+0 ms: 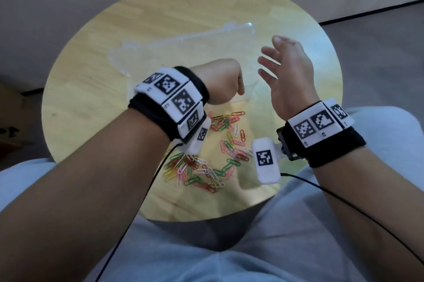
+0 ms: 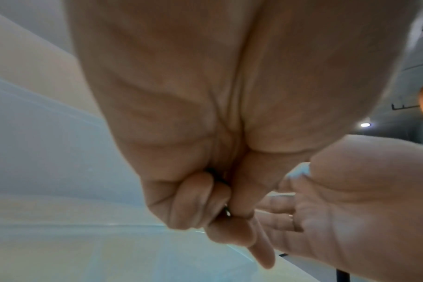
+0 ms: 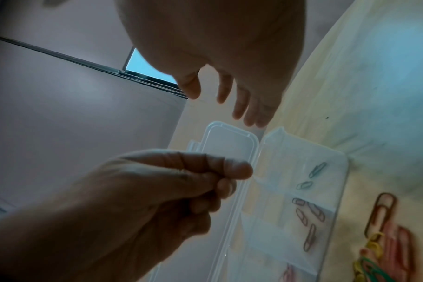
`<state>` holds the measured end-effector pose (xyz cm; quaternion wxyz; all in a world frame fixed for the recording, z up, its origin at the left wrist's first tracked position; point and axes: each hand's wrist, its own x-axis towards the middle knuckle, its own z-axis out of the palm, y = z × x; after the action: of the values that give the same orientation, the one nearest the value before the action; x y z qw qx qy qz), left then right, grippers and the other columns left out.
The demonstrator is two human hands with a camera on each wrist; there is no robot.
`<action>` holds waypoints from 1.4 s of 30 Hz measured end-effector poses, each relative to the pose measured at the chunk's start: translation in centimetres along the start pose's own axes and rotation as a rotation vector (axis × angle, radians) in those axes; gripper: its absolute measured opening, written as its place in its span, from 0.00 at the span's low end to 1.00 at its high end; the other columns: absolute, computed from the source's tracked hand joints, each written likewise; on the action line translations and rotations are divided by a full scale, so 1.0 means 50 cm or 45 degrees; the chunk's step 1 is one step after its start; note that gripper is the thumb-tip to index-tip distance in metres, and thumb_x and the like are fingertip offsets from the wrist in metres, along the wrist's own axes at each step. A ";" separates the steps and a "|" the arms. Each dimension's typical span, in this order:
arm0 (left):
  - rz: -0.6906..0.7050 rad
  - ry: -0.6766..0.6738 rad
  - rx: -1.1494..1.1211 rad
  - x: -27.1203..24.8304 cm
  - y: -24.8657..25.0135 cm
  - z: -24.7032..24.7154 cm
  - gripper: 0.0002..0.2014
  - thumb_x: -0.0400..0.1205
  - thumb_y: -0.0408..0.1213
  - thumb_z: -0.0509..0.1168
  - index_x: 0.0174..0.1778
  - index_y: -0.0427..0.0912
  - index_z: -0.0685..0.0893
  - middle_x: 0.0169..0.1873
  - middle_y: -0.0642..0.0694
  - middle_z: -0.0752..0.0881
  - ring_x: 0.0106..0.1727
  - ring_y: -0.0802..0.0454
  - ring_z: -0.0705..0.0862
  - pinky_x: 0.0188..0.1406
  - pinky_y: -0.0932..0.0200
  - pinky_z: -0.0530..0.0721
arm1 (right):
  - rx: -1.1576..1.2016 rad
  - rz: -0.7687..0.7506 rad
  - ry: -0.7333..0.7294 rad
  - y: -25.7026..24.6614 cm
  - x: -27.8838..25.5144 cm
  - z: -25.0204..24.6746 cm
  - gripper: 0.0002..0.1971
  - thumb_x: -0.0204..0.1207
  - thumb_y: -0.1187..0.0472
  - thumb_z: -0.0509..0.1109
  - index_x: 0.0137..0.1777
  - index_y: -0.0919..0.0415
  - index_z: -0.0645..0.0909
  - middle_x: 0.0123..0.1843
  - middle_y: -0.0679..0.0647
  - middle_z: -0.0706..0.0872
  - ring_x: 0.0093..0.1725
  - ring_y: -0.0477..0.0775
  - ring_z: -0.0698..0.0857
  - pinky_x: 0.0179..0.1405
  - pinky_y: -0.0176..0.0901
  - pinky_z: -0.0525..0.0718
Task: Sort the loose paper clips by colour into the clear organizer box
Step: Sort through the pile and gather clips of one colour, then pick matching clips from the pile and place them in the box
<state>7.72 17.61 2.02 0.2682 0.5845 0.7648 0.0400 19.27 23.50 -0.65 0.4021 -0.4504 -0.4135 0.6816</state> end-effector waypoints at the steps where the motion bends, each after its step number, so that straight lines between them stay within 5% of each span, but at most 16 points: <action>1: -0.009 0.011 0.005 0.011 0.005 -0.006 0.24 0.81 0.20 0.50 0.55 0.44 0.88 0.53 0.45 0.84 0.51 0.50 0.80 0.47 0.61 0.73 | 0.002 -0.022 0.037 0.001 0.001 -0.004 0.06 0.84 0.56 0.62 0.56 0.53 0.78 0.53 0.52 0.84 0.52 0.52 0.85 0.55 0.47 0.82; 9: -0.070 0.278 -0.011 0.083 0.020 -0.004 0.16 0.85 0.26 0.57 0.63 0.40 0.85 0.60 0.42 0.85 0.60 0.46 0.83 0.55 0.57 0.81 | 0.022 -0.101 0.034 -0.002 0.001 -0.015 0.04 0.83 0.60 0.62 0.49 0.54 0.78 0.41 0.52 0.84 0.37 0.52 0.83 0.38 0.43 0.79; 17: -0.004 0.220 -0.003 0.076 0.015 0.010 0.20 0.83 0.30 0.57 0.71 0.45 0.78 0.68 0.45 0.79 0.67 0.47 0.78 0.57 0.60 0.74 | 0.012 -0.099 -0.088 -0.012 -0.007 -0.019 0.06 0.82 0.65 0.63 0.45 0.57 0.79 0.32 0.52 0.82 0.27 0.51 0.79 0.31 0.41 0.76; 20: 0.089 0.306 -0.009 0.040 0.011 -0.003 0.16 0.83 0.33 0.58 0.66 0.48 0.81 0.64 0.48 0.81 0.65 0.49 0.79 0.57 0.60 0.74 | -0.262 -0.131 -0.240 -0.014 -0.008 -0.025 0.08 0.78 0.68 0.63 0.43 0.57 0.80 0.32 0.52 0.83 0.28 0.52 0.79 0.29 0.41 0.75; 23: 0.115 0.365 -0.031 -0.010 0.001 -0.012 0.11 0.81 0.39 0.61 0.57 0.51 0.85 0.54 0.51 0.85 0.57 0.51 0.83 0.55 0.55 0.79 | -0.939 -0.227 -0.469 0.001 -0.016 -0.033 0.09 0.76 0.66 0.63 0.41 0.53 0.81 0.33 0.51 0.86 0.29 0.51 0.82 0.31 0.40 0.76; 27: 0.044 0.339 -0.078 -0.083 -0.034 -0.004 0.05 0.78 0.43 0.65 0.46 0.55 0.86 0.42 0.59 0.84 0.46 0.55 0.83 0.44 0.57 0.76 | -1.612 -0.034 -0.819 0.028 -0.034 -0.042 0.07 0.79 0.59 0.66 0.43 0.54 0.85 0.33 0.51 0.90 0.32 0.47 0.86 0.35 0.41 0.82; 30: -0.046 0.266 -0.107 -0.129 -0.072 0.027 0.02 0.77 0.42 0.67 0.42 0.54 0.85 0.37 0.59 0.84 0.40 0.57 0.82 0.42 0.56 0.78 | -1.774 0.013 -0.909 0.046 -0.044 -0.033 0.10 0.80 0.53 0.68 0.41 0.56 0.86 0.26 0.49 0.89 0.18 0.37 0.77 0.23 0.35 0.72; 32: -0.111 0.214 -0.114 -0.155 -0.101 0.056 0.00 0.77 0.42 0.69 0.41 0.53 0.84 0.34 0.59 0.84 0.39 0.58 0.82 0.45 0.55 0.81 | -1.806 -0.014 -0.939 0.058 -0.053 -0.021 0.12 0.79 0.51 0.69 0.38 0.56 0.85 0.23 0.47 0.87 0.17 0.38 0.76 0.26 0.38 0.72; 38: -0.201 0.136 -0.136 -0.195 -0.171 0.126 0.02 0.75 0.42 0.71 0.41 0.53 0.84 0.32 0.59 0.83 0.38 0.57 0.81 0.44 0.55 0.81 | -1.877 -0.040 -0.971 0.079 -0.081 -0.002 0.06 0.74 0.53 0.74 0.38 0.52 0.86 0.30 0.45 0.89 0.35 0.46 0.86 0.34 0.39 0.80; 42: -0.149 0.093 -0.154 -0.197 -0.174 0.154 0.04 0.75 0.41 0.70 0.43 0.54 0.83 0.33 0.60 0.81 0.40 0.56 0.80 0.40 0.61 0.74 | -1.918 -0.129 -0.902 0.081 -0.085 0.007 0.04 0.69 0.60 0.76 0.36 0.50 0.88 0.31 0.43 0.86 0.37 0.46 0.85 0.34 0.37 0.78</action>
<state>5.37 3.92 -4.20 0.2769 0.5197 0.8030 0.0915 19.40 18.19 -3.11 -0.1306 -0.3386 -0.8805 0.3051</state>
